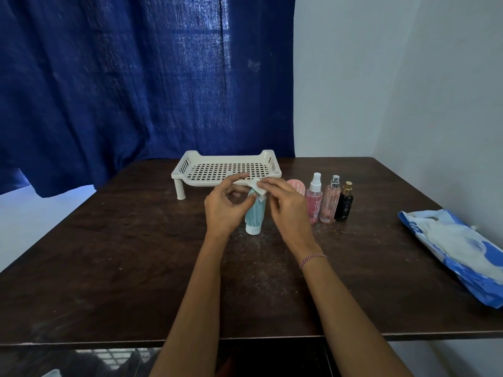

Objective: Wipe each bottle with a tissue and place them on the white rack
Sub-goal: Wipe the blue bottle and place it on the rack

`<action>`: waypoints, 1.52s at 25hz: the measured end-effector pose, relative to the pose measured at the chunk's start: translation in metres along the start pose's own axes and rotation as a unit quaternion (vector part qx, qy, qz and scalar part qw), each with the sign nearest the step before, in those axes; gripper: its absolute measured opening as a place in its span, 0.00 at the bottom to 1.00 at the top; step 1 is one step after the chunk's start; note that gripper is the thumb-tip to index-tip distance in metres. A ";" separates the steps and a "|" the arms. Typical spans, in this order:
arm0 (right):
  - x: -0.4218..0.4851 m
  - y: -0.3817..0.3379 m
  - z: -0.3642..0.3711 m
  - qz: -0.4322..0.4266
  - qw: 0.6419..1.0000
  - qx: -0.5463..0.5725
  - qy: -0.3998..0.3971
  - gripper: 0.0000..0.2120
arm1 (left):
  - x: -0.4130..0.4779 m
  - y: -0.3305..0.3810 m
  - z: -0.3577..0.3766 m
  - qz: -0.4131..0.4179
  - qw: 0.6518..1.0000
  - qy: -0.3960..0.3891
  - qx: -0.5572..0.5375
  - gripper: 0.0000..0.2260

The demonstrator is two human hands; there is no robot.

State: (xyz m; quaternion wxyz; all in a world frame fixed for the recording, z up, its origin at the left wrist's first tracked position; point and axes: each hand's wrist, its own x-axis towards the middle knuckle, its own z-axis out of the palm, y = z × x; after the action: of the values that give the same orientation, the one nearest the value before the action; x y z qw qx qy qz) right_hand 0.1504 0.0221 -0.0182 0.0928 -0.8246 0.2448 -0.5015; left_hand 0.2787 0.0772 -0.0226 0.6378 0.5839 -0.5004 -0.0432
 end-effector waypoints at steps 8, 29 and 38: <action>0.000 0.003 0.002 0.016 0.998 0.064 -0.017 0.15 | 0.002 0.002 -0.005 -0.143 0.974 -0.062 -0.165 0.11; -0.006 -0.001 -0.003 0.001 1.000 0.021 -0.008 0.12 | 0.001 -0.001 0.002 -0.112 0.966 -0.144 -0.182 0.14; -0.013 -0.004 -0.009 0.005 1.000 0.020 0.004 0.13 | 0.000 -0.002 0.004 -0.089 0.965 -0.153 -0.195 0.14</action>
State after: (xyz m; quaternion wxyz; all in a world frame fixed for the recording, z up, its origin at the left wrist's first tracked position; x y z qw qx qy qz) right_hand 0.1388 0.0329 -0.0219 0.1112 -0.8191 0.2390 -0.5095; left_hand 0.2771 0.0736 -0.0250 0.6490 0.4769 -0.5199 -0.2849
